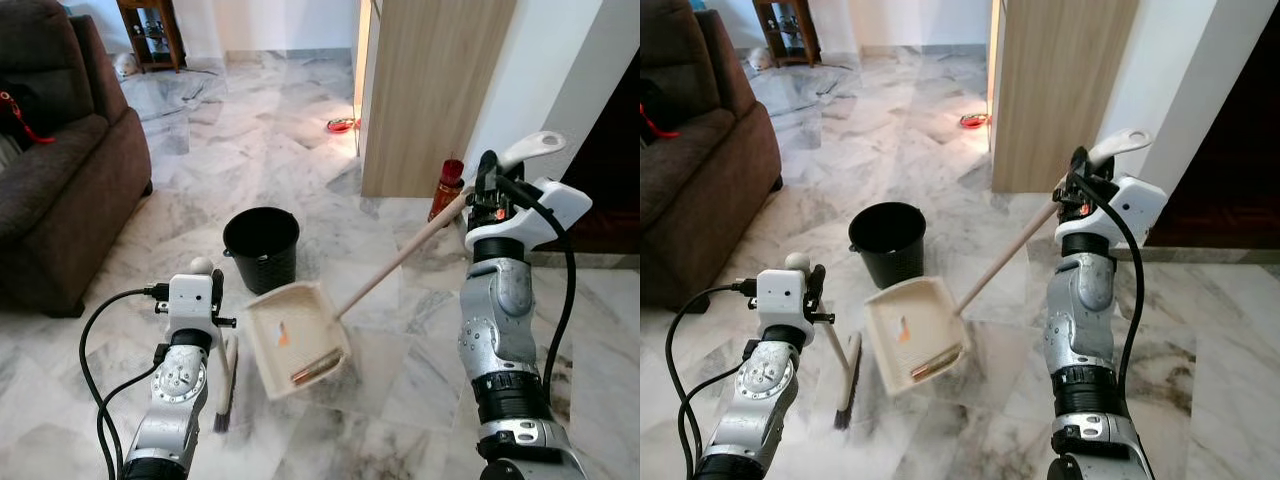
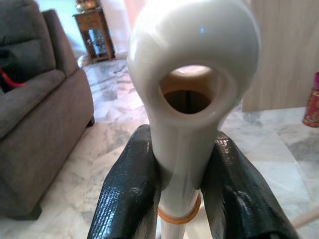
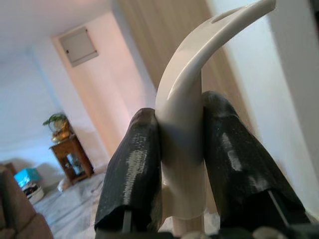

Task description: Sweep floor

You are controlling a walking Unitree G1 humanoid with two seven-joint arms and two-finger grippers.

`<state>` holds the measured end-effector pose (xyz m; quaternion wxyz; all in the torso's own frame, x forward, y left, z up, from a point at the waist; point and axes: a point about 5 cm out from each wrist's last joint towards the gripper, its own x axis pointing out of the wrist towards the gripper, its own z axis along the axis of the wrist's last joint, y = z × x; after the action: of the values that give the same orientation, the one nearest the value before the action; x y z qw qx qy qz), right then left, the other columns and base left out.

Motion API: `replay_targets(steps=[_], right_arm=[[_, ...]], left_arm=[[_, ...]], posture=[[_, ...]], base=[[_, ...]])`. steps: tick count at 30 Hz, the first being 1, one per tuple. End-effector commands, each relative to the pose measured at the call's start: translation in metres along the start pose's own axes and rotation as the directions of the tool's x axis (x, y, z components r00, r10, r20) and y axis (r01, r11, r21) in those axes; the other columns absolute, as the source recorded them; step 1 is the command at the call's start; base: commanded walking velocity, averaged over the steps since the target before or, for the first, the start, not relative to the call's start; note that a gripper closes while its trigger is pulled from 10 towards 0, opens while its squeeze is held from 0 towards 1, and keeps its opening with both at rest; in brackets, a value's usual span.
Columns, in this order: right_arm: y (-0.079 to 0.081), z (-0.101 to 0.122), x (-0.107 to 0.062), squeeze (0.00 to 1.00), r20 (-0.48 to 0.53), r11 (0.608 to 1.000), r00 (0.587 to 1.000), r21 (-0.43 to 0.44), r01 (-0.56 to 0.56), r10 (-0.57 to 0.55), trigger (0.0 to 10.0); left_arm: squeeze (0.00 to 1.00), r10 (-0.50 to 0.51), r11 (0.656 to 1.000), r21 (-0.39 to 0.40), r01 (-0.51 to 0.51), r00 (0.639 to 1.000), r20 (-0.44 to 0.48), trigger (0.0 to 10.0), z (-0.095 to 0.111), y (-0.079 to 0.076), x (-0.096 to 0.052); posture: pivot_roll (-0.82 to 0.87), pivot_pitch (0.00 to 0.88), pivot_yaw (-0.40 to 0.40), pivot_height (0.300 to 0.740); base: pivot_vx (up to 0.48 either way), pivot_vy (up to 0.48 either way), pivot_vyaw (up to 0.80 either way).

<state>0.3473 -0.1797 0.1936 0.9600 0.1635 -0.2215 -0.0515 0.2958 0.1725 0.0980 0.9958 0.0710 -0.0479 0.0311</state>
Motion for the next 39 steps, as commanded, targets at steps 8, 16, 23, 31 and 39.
replay_targets(steps=[8,16,23,31,39], right_arm=[[0.0086,0.0106,0.0034,0.0,0.044,0.999,0.999,0.03,-0.023,0.021,10.0],[0.01,0.011,0.0038,0.0,0.045,0.999,0.998,0.019,-0.036,0.035,10.0],[0.0096,0.0104,0.0034,0.0,0.041,0.999,0.999,0.022,-0.036,0.036,10.0],[0.0109,0.0095,0.0021,0.0,0.038,0.999,0.998,0.027,-0.042,0.041,10.0],[0.0129,0.0108,0.003,0.0,0.044,0.998,0.998,0.026,-0.052,0.051,10.0]], left_arm=[[0.0,0.013,1.0,0.016,-0.014,0.998,0.058,10.0,0.0123,0.0044,0.0035],[0.0,0.011,1.0,0.012,-0.012,0.998,0.055,10.0,0.0114,0.0036,0.0036],[0.0,0.01,1.0,0.013,-0.011,0.999,0.054,10.0,0.0109,0.0029,0.0035],[0.0,0.006,1.0,0.011,-0.007,0.999,0.054,10.0,0.0104,0.0024,0.0025],[0.0,0.008,1.0,0.013,-0.009,0.998,0.055,10.0,0.0111,0.0026,0.0028]], posture=[[0.1,0.04,0.038,0.74],[0.1,0.036,0.037,0.74],[0.1,0.031,0.038,0.74],[0.1,0.016,0.039,0.74],[0.1,0.016,0.038,0.74]], base=[[0.316,0.0,0.0],[0.315,0.0,0.33],[0.315,0.0,0.79],[0.315,0.0,0.05],[0.315,0.0,0.71]])
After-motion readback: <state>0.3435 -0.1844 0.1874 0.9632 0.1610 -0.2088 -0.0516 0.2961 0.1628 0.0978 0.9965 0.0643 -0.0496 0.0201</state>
